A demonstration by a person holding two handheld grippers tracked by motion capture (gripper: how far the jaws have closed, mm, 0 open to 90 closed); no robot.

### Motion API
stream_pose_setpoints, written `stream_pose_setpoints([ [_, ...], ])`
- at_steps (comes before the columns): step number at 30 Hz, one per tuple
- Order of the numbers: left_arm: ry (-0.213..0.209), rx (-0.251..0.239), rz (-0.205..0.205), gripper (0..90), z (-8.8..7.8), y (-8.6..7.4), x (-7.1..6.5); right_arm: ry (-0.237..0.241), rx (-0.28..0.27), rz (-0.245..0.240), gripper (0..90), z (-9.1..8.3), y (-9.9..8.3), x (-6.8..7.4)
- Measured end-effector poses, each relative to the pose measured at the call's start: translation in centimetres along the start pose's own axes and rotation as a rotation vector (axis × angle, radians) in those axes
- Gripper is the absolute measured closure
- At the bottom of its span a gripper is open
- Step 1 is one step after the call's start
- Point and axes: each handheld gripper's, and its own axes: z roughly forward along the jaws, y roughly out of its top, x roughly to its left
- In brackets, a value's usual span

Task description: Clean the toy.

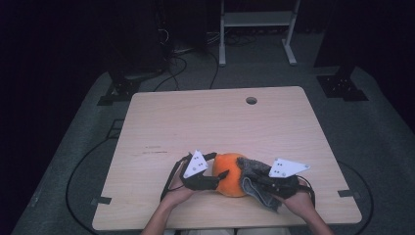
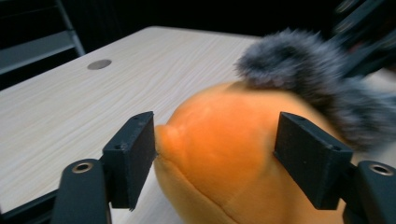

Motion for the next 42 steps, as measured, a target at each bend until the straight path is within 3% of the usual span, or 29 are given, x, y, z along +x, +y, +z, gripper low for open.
stream_pose_setpoints([
  [2,-0.033,0.018,0.021,39.3,0.2,-0.2,-0.2,-0.024,-0.003,0.035,80.0,0.0,-0.3,-1.0],
  [4,-0.051,0.011,0.010,43.7,0.4,-0.2,-0.2,-0.037,0.004,0.070,80.0,-0.2,-0.7,-1.8],
  [7,-0.016,0.033,0.021,46.6,0.9,-0.1,-0.4,-0.082,0.024,0.076,80.0,-0.7,-0.9,-1.9],
  [10,0.025,0.048,0.008,47.1,1.3,-0.1,-0.5,-0.058,-0.009,0.044,79.9,-1.3,-0.2,-0.6],
  [12,0.050,0.046,-0.007,45.6,1.6,-0.2,-0.5,-0.033,-0.007,0.006,79.9,-1.0,0.4,0.6],
  [14,0.052,0.036,-0.018,40.9,1.6,-0.4,-0.3,-0.042,0.025,-0.031,79.9,-0.2,0.6,1.2],
  [17,0.027,0.020,-0.048,38.1,1.1,-0.5,0.2,-0.031,0.010,0.012,80.0,0.1,-0.1,0.2],
  [21,0.036,0.042,-0.017,39.8,1.4,-0.5,-0.1,-0.078,0.037,0.038,80.0,-0.6,-1.0,-1.0],
  [24,0.044,0.046,-0.018,39.9,1.5,-0.5,-0.2,-0.107,0.073,0.045,80.0,-1.2,-1.6,-1.5],
  [27,0.041,0.033,-0.019,37.9,1.3,-0.5,-0.1,-0.096,0.074,0.071,80.0,-1.2,-2.0,-1.9],
  [31,0.001,-0.004,-0.056,33.3,0.7,-0.3,0.3,-0.094,0.072,0.078,80.0,-1.1,-2.2,-2.1],
  [34,-0.024,0.006,-0.052,41.5,0.8,-0.5,0.2,-0.091,0.071,0.089,80.0,-1.1,-2.4,-2.4],
  [36,-0.005,0.026,-0.040,43.8,1.1,-0.5,0.0,-0.099,0.078,0.090,80.0,-1.2,-2.3,-2.5],
  [39,0.009,0.031,-0.052,44.5,1.3,-0.5,0.0,-0.084,0.029,0.067,80.1,-2.1,-1.0,-1.4],
  [42,0.024,0.024,-0.063,44.7,1.7,-0.6,-0.1,-0.014,-0.024,0.030,80.0,-1.7,0.2,0.2],
])
